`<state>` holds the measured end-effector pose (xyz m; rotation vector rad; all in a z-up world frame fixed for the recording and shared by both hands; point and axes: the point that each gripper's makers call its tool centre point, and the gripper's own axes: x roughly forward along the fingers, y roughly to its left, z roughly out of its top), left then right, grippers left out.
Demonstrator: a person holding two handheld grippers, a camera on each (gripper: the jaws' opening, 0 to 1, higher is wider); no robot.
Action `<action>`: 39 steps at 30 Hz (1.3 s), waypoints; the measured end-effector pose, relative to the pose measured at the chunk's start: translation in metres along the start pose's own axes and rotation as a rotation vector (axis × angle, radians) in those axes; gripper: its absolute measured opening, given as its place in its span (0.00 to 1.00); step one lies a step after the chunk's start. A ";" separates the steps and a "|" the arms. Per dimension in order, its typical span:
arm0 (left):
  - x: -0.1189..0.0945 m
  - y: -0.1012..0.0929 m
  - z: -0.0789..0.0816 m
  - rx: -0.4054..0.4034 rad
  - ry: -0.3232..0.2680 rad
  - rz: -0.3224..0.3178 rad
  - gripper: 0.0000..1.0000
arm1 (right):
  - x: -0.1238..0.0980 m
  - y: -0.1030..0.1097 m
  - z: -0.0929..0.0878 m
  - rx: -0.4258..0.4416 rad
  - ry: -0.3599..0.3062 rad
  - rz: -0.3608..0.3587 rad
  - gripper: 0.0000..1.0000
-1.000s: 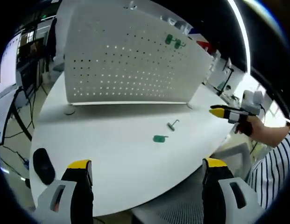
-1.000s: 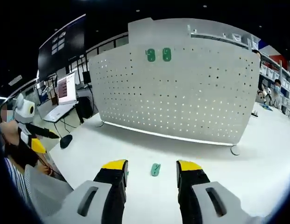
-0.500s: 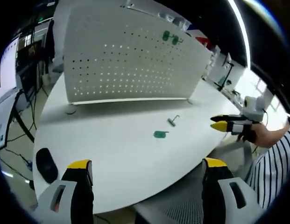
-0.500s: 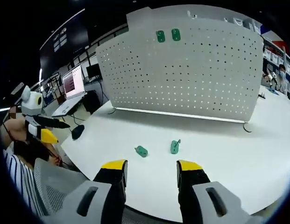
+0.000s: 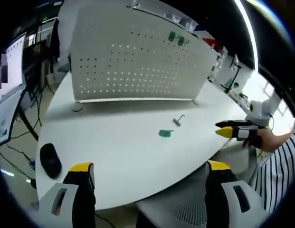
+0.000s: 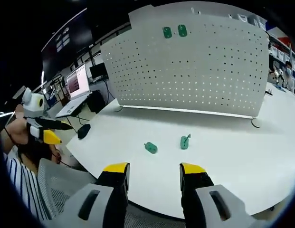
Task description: Insert the hook assembly into the mounting plate slot until the hook locks in place.
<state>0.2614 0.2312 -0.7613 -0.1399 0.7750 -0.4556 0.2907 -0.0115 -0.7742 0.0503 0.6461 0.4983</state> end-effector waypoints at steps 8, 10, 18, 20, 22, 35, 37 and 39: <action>0.000 -0.004 -0.005 -0.009 0.005 -0.005 0.98 | -0.002 0.001 -0.015 0.011 0.035 0.005 0.39; 0.000 -0.004 -0.008 -0.002 0.017 -0.004 0.98 | -0.002 0.001 -0.017 -0.001 0.042 0.007 0.39; 0.003 -0.003 -0.013 -0.005 0.038 -0.010 0.98 | -0.002 0.002 -0.020 0.008 0.044 0.009 0.39; 0.004 -0.003 -0.011 -0.002 0.037 -0.010 0.98 | -0.002 0.002 -0.020 0.014 0.047 0.010 0.39; 0.005 -0.003 -0.008 -0.002 0.037 -0.011 0.97 | -0.001 0.003 -0.021 0.024 0.047 0.012 0.39; 0.016 0.001 -0.013 -0.018 0.066 -0.018 0.97 | 0.027 0.014 -0.023 0.067 0.085 0.047 0.36; 0.018 0.002 -0.013 -0.020 0.069 -0.018 0.97 | 0.035 0.017 -0.022 0.075 0.089 0.060 0.36; 0.019 0.002 -0.012 -0.018 0.073 -0.018 0.97 | 0.042 0.019 -0.023 0.094 0.095 0.067 0.35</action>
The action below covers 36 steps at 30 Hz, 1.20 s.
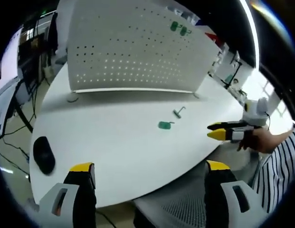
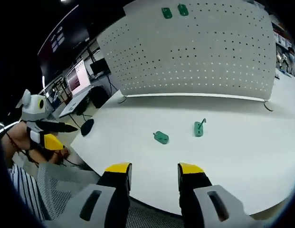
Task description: Insert the hook assembly into the mounting plate slot until the hook locks in place.
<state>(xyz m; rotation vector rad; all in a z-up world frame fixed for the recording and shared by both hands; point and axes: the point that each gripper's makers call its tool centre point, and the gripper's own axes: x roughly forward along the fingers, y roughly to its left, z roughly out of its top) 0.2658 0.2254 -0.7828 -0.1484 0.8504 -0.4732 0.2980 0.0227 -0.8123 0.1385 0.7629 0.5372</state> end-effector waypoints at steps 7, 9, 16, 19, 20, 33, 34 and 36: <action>0.004 0.003 0.002 -0.006 0.005 -0.002 0.97 | 0.031 0.004 -0.002 0.101 0.018 0.007 0.34; 0.005 0.003 0.001 -0.008 0.007 -0.003 0.97 | 0.040 0.002 -0.001 0.133 0.017 -0.001 0.34; 0.008 0.005 0.000 -0.006 0.023 -0.006 0.97 | 0.066 0.000 0.011 0.299 0.000 -0.025 0.32; 0.010 0.005 0.000 -0.006 0.027 -0.008 0.97 | 0.076 0.000 0.015 0.361 -0.005 -0.035 0.31; 0.010 0.005 -0.001 -0.004 0.029 -0.009 0.97 | 0.079 0.000 0.015 0.370 -0.007 -0.039 0.30; 0.014 0.006 -0.004 -0.015 0.039 -0.014 0.96 | 0.112 -0.018 0.013 0.839 -0.055 -0.144 0.22; 0.014 0.007 -0.004 -0.018 0.038 -0.013 0.96 | 0.113 -0.018 0.012 0.870 -0.051 -0.146 0.20; 0.013 0.008 -0.005 -0.019 0.039 -0.011 0.96 | 0.115 -0.016 0.010 0.977 -0.053 -0.136 0.18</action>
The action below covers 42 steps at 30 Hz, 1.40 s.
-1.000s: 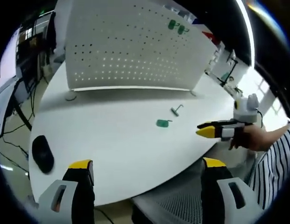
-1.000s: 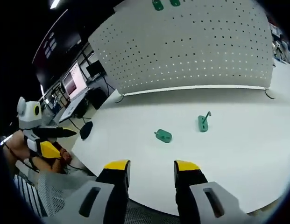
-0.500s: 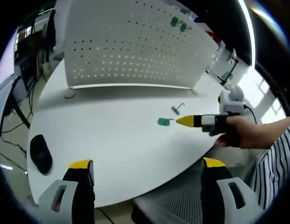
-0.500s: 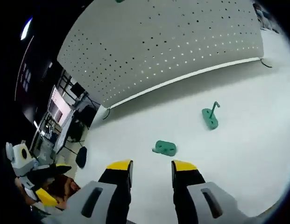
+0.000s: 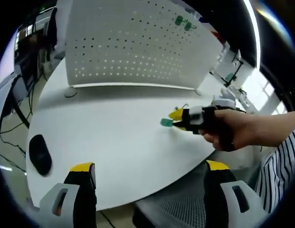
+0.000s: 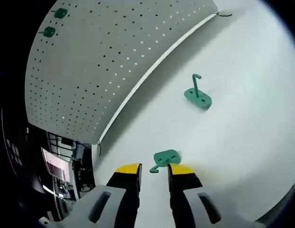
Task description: Insert the hook assembly into the mounting plate slot until the hook locks in place.
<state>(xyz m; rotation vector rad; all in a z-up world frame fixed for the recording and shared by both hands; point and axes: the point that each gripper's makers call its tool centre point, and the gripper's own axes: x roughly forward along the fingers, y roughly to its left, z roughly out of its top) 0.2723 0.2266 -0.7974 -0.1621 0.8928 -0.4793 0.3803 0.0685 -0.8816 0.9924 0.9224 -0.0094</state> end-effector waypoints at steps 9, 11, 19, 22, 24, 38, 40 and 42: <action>0.003 0.002 0.000 -0.002 0.002 -0.002 0.96 | 0.001 -0.008 0.008 -0.019 -0.030 -0.067 0.06; 0.005 0.000 0.001 -0.006 0.002 -0.007 0.96 | 0.001 -0.008 0.007 -0.022 -0.029 -0.073 0.04; 0.006 -0.002 0.001 0.002 0.007 -0.018 0.95 | -0.003 -0.014 0.010 -0.082 -0.032 -0.102 0.00; 0.005 0.000 0.001 0.002 0.006 -0.016 0.95 | -0.005 -0.015 0.010 -0.098 -0.029 -0.107 0.00; 0.005 0.002 0.001 -0.001 0.002 -0.013 0.95 | -0.005 -0.015 0.010 -0.118 -0.021 -0.105 0.00; 0.002 0.004 0.012 0.015 -0.020 -0.020 0.96 | -0.011 0.007 0.024 -0.239 -0.047 -0.069 0.00; 0.001 0.005 0.013 0.016 -0.021 -0.017 0.96 | -0.011 0.012 0.027 -0.264 -0.053 -0.057 0.00; 0.000 0.005 0.013 0.021 -0.020 -0.016 0.96 | -0.012 0.018 0.029 -0.279 -0.059 -0.044 0.00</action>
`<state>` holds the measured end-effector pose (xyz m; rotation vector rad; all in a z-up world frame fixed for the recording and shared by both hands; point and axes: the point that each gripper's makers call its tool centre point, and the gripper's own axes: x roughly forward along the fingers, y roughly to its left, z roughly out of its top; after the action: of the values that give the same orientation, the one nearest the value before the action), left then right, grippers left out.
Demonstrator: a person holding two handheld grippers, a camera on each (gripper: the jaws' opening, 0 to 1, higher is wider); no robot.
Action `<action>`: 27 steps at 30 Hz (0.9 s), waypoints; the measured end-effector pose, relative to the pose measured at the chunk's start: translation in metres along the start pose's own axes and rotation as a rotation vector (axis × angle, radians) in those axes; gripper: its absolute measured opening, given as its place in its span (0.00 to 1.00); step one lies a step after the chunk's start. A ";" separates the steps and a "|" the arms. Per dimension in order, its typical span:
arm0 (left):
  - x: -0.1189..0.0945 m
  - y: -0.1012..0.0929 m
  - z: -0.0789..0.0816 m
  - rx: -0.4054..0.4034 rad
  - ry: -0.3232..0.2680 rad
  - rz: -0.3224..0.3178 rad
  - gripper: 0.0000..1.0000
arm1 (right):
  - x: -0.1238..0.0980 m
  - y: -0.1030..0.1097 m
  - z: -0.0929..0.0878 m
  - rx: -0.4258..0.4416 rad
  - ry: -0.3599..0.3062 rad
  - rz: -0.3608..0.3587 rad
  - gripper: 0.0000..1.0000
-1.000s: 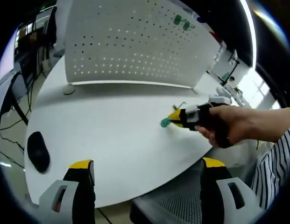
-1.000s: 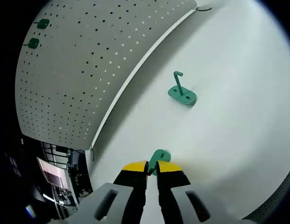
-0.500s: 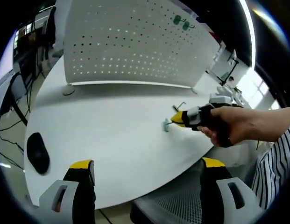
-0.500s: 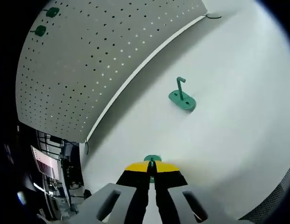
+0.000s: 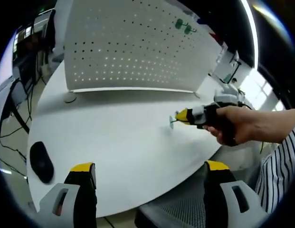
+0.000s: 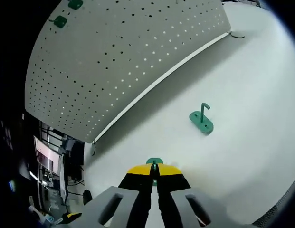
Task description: Insert the hook assembly into the mounting plate slot until the hook locks in place.
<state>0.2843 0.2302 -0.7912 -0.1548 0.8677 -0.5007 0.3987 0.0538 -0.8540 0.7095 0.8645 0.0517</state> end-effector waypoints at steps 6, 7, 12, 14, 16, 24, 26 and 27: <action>-0.001 -0.002 0.005 0.013 -0.007 -0.002 0.96 | -0.004 0.015 0.007 -0.069 -0.017 0.038 0.00; -0.001 -0.002 0.007 0.015 -0.009 -0.003 0.96 | -0.006 0.017 0.008 -0.074 -0.020 0.042 0.00; -0.003 -0.003 0.013 0.023 -0.026 -0.002 0.96 | -0.018 0.046 0.023 -0.178 -0.068 0.111 0.00; -0.005 -0.002 0.017 0.022 -0.035 0.001 0.96 | -0.023 0.060 0.026 -0.206 -0.075 0.148 0.00; -0.006 0.001 0.022 0.016 -0.053 0.020 0.96 | -0.029 0.075 0.029 -0.247 -0.083 0.191 0.00; -0.006 -0.008 0.041 -0.023 -0.114 -0.005 0.93 | -0.053 0.113 0.021 -0.428 -0.096 0.306 0.00; -0.005 -0.010 0.045 -0.024 -0.125 -0.007 0.91 | -0.059 0.120 0.016 -0.442 -0.093 0.332 0.00; -0.005 -0.011 0.046 -0.024 -0.126 -0.008 0.90 | -0.064 0.125 0.013 -0.451 -0.090 0.355 0.00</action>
<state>0.3125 0.2199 -0.7549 -0.2101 0.7503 -0.4825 0.3952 0.1231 -0.7308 0.4274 0.6018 0.5131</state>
